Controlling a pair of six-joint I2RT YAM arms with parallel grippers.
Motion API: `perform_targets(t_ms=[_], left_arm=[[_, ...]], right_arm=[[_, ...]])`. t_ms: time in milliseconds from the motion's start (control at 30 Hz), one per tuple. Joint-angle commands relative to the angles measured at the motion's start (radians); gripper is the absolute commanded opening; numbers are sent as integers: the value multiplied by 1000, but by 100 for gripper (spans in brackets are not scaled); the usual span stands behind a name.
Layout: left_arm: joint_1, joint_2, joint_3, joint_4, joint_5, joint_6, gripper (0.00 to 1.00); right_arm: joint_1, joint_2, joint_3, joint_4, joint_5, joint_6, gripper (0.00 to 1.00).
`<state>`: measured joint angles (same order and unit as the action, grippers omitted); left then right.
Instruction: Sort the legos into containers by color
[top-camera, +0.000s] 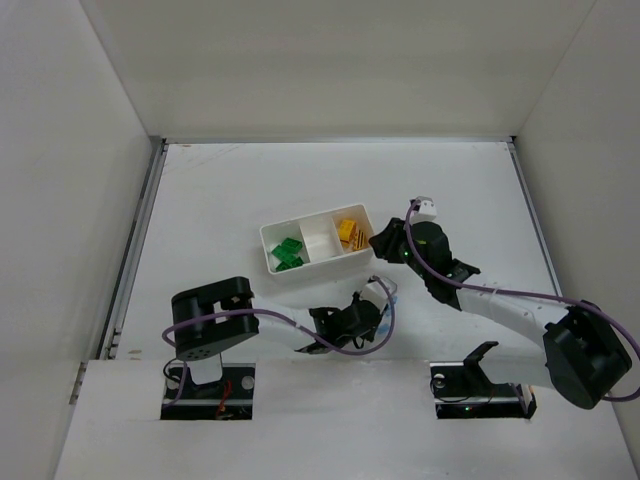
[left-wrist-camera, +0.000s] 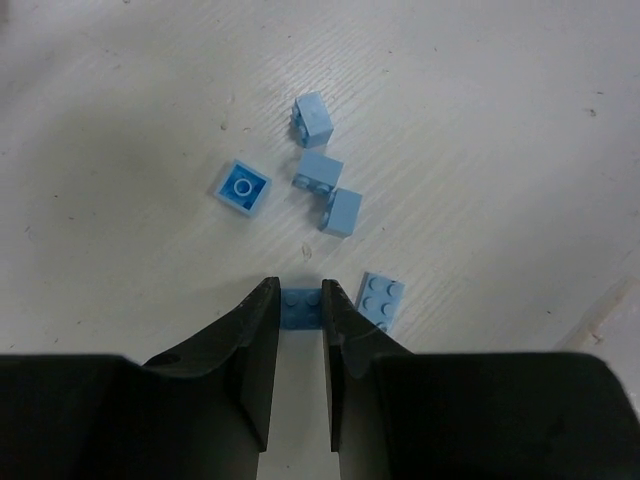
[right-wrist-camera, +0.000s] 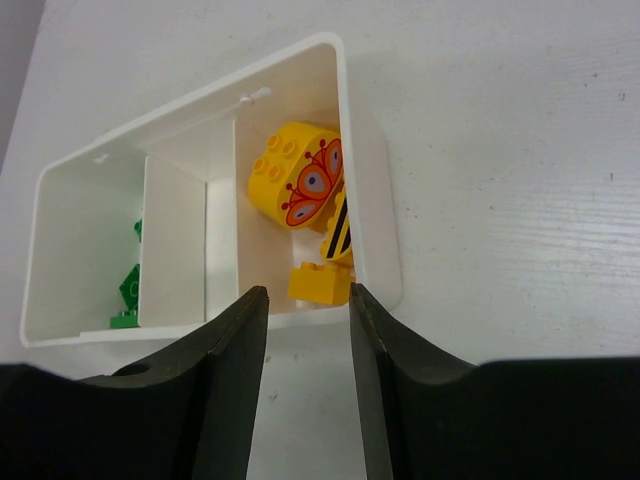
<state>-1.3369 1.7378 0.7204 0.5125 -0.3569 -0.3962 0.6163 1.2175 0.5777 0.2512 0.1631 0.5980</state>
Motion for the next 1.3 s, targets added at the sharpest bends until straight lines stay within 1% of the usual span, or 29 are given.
perform_targets(t_ms=[0,100,233,367,467,567,667,733,833,933,1100,1167,1267], left_arm=[[12,-53,1,-20,-39,19,15],[26,-107,-10,-23,-47,19,14],[74,-211,-13,-57,-48,14,14],[172,-325,-18,-80,-60,0,14],[262,-376,-12,-83,-71,-9,14],[360,-380,16,-101,-76,-16,14],[445,-333,60,-137,-71,-27,14],[483,-291,86,-160,-73,-29,14],[514,-242,116,-178,-77,-24,16],[525,-221,128,-186,-80,-21,21],[523,-225,126,-175,-102,-7,32],[516,-233,120,-174,-103,-6,33],[491,-250,106,-177,-103,-4,34]], right_arm=[[0,-24,-7,63,1,0,45],[-3,-39,-15,68,6,2,46],[-10,-58,-24,72,10,6,47],[-23,-87,-39,76,22,16,47],[-36,-107,-50,76,33,22,43],[-42,-111,-55,76,35,29,35],[-42,-110,-55,72,35,25,34],[-42,-107,-52,63,44,20,36],[-39,-115,-47,31,81,16,43],[-20,-128,-55,-36,128,13,45],[61,-180,-91,-190,239,46,45],[94,-205,-108,-269,288,95,43],[130,-217,-121,-363,319,163,39]])
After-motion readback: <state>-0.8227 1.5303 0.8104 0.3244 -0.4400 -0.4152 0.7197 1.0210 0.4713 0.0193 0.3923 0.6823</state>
